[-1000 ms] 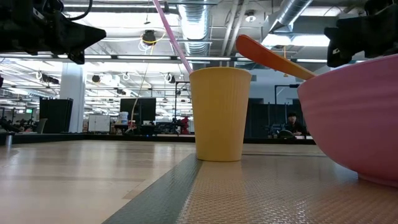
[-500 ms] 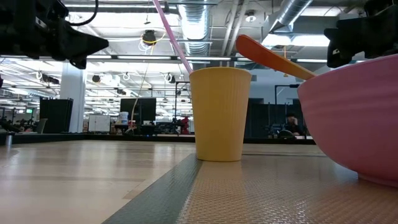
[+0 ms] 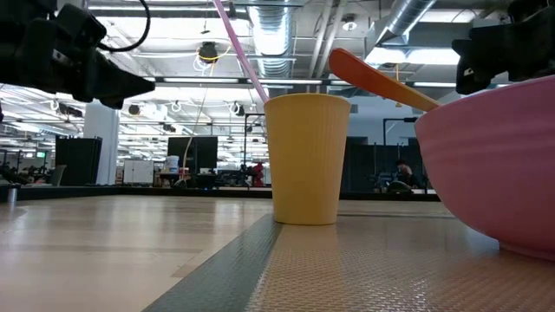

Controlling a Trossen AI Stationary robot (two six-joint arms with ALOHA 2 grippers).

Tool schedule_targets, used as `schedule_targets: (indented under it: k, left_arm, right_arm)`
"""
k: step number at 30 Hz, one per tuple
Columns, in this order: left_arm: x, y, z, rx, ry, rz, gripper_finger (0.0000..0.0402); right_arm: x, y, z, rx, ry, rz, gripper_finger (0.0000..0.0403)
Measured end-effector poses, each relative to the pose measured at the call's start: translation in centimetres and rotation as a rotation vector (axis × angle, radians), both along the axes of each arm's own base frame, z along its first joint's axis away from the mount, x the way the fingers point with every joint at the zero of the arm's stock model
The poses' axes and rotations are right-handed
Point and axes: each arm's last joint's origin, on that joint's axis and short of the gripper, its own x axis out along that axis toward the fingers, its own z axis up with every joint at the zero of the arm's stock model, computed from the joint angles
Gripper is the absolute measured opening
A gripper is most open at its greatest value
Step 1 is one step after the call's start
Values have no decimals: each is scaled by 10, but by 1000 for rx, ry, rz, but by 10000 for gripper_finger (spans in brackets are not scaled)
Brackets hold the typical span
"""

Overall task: Pick & Place Utensil
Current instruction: Return to Home Position

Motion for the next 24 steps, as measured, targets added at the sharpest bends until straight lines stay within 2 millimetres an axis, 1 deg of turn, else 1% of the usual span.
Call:
schedule_targets:
  k: [9, 15, 17, 19, 22, 24]
  left_arm:
    - [6, -1, -8, 15, 81, 0, 12]
    - [8, -2, -9, -90, 85, -6, 12]
    - [7, -1, -6, -62, 56, 26, 12]
    - [7, 1, -5, -33, 49, 97, 12]
    - [5, 5, -4, -68, 32, 203, 12]
    - [5, 5, -4, -91, 25, 208, 12]
  right_arm:
    - [0, 0, 0, 0, 0, 0, 113]
    - [0, 0, 0, 0, 0, 0, 113]
    - [0, 0, 0, 0, 0, 0, 113]
    - [0, 0, 0, 0, 0, 0, 113]
    - [0, 0, 0, 0, 0, 0, 113]
    - [0, 0, 0, 0, 1, 0, 113]
